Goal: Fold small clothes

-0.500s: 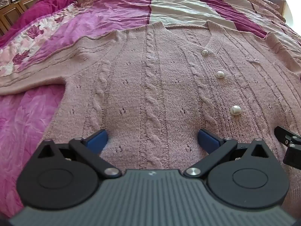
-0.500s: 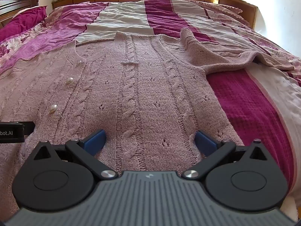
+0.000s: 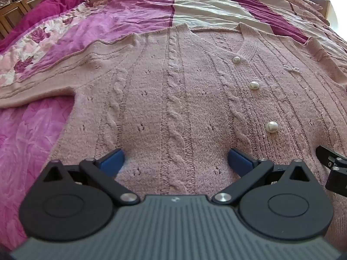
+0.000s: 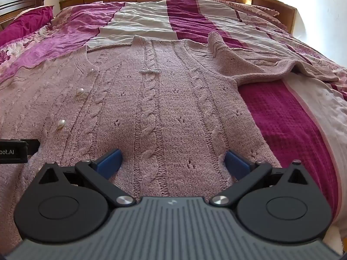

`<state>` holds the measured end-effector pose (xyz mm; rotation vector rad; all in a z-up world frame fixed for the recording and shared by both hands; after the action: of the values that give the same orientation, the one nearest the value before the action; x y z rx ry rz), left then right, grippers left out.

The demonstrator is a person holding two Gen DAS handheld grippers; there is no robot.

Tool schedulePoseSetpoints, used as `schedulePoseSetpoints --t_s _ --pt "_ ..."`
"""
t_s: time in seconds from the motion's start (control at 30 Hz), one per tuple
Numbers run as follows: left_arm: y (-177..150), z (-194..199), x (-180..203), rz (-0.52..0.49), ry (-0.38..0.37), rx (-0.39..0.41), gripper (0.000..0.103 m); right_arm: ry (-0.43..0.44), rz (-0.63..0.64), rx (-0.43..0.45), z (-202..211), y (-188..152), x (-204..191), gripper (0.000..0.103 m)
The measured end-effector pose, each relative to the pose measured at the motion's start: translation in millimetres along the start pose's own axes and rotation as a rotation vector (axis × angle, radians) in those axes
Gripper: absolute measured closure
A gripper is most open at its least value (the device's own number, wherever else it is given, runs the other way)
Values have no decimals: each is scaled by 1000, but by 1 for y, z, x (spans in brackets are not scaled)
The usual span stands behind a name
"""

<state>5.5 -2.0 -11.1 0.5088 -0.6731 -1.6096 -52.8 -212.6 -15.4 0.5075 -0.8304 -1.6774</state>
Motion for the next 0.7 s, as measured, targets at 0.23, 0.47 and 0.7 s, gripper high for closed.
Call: schedulePoseSetpoints --t_s 0.23,0.47,0.7 --pt "2 -1 -2 -1 -2 -2 0 -1 1 1 0 -1 0 0" --pt "0 1 -1 -3 -1 2 0 0 2 9 0 -2 0 0" --pt "1 1 -1 -5 -3 6 0 -2 3 12 1 -2 -1 0"
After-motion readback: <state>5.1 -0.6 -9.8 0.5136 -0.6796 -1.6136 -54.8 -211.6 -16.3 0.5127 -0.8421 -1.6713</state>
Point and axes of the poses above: each gripper's, at about its wrist camera, not at the fingertips, and z roughly against the way its jaws point, x to its right, y to its top, the point moved 1 cm from there along -z, roughly the way its jaws point, and after that the axes turned 8 degrees about -y, right-handed, at the moved point
